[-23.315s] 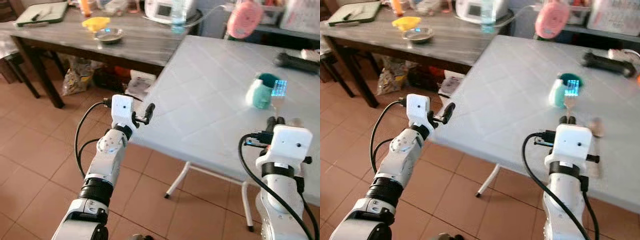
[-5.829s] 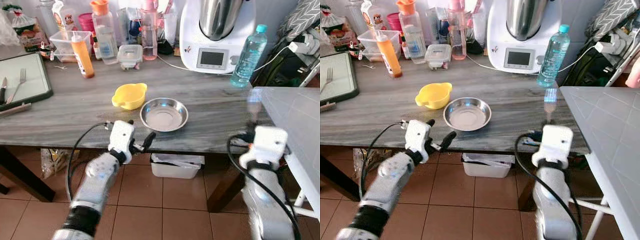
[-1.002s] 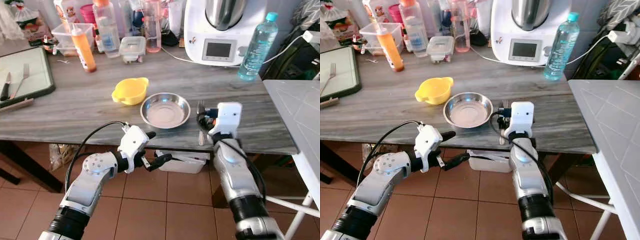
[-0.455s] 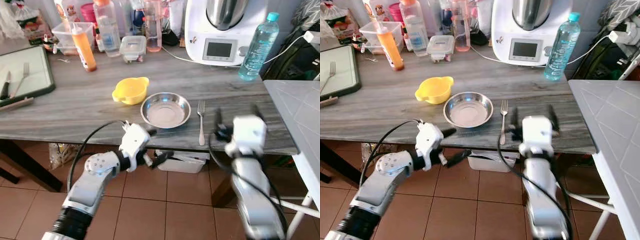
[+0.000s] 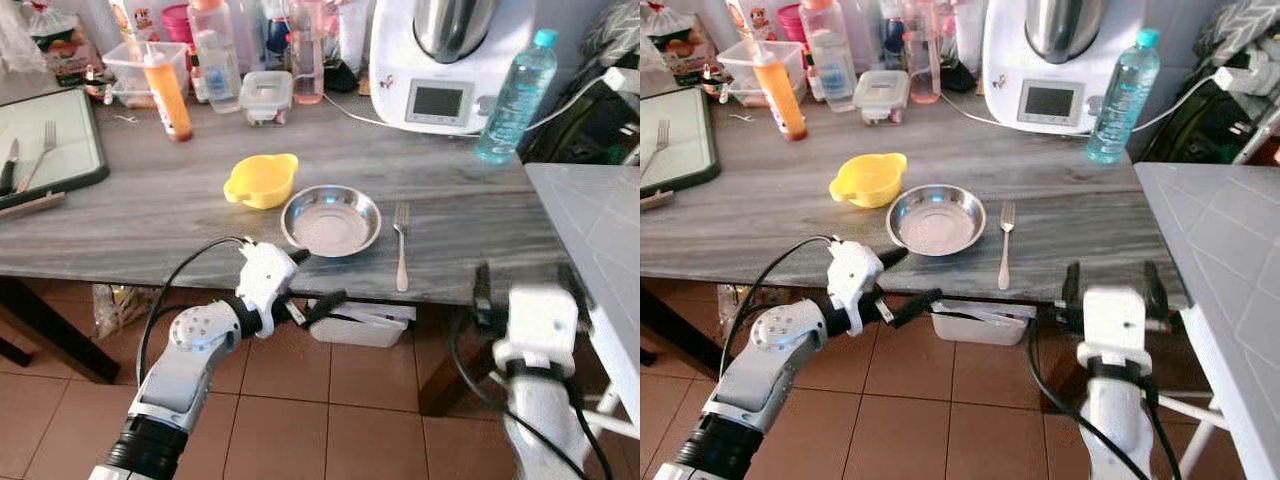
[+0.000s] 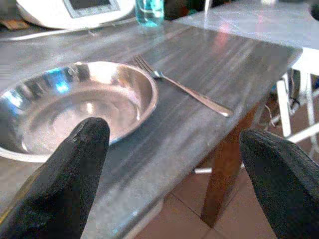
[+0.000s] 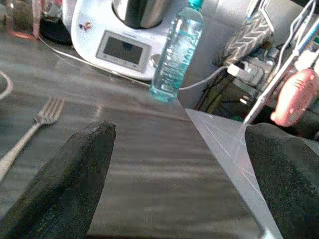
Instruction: Setting the table
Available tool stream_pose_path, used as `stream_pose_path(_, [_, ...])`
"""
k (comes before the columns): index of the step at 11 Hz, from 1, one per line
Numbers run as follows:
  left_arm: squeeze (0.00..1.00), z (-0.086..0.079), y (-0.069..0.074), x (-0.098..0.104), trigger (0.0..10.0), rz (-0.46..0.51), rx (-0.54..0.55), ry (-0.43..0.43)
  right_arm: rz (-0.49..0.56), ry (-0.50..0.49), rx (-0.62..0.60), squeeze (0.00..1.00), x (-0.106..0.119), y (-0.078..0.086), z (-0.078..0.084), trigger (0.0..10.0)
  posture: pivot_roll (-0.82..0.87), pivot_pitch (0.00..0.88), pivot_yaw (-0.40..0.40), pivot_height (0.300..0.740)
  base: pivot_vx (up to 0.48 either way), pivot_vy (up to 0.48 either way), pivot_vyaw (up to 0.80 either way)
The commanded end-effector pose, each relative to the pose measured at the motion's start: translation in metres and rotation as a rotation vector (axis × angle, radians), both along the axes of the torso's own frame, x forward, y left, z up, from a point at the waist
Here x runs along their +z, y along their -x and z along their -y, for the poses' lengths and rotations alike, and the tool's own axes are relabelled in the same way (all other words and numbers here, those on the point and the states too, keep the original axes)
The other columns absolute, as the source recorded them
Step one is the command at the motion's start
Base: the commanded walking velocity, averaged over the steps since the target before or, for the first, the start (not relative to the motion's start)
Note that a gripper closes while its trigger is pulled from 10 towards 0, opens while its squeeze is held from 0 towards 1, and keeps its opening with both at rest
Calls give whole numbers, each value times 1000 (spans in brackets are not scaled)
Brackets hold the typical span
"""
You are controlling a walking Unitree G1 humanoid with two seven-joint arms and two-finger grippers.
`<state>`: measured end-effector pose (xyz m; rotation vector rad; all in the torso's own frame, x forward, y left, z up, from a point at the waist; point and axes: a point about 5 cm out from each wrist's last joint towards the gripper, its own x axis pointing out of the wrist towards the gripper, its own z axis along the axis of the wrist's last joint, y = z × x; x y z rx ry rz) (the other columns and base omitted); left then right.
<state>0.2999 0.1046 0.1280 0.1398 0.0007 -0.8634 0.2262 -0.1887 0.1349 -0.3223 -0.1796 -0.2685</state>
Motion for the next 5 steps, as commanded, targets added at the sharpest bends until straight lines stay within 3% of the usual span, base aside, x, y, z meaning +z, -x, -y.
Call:
stream_pose_path(1, [0,-8,-5,5,10000,37,83,29,0,1,1,1000,2,7,0,10000,99,33,-5,740,0,0,0])
stream_pose_path(4, [0,-28,-13,9,10000,70,289,70,-42,0,-24,1000,-5,24,-4,10000,98,14,-4,740,0,0,0])
stream_pose_path(5, [0,-43,-11,5,10000,80,396,58,-60,-3,-51,953,-8,34,-3,10000,101,4,-1,740,0,0,0])
